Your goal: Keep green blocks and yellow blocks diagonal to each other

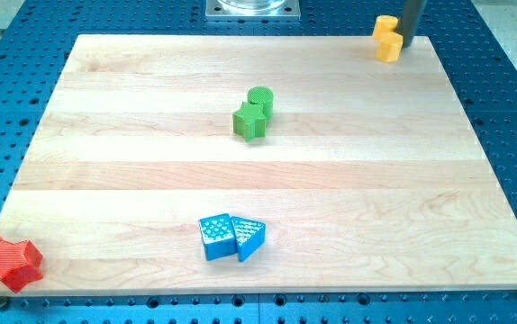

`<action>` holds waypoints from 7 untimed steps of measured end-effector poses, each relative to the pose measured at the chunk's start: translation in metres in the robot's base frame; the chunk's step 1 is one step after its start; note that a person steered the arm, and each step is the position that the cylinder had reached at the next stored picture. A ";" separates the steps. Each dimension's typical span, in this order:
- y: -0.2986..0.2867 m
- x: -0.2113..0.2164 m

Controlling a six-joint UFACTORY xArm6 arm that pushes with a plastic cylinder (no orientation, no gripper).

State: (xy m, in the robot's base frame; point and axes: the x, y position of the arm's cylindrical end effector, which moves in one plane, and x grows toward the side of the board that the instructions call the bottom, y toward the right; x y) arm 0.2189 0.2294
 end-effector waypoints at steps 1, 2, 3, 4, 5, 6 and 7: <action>-0.015 0.038; 0.045 0.014; 0.066 -0.027; 0.065 -0.028; 0.059 -0.028; 0.042 -0.027; 0.009 -0.027</action>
State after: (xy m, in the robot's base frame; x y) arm 0.1918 0.2384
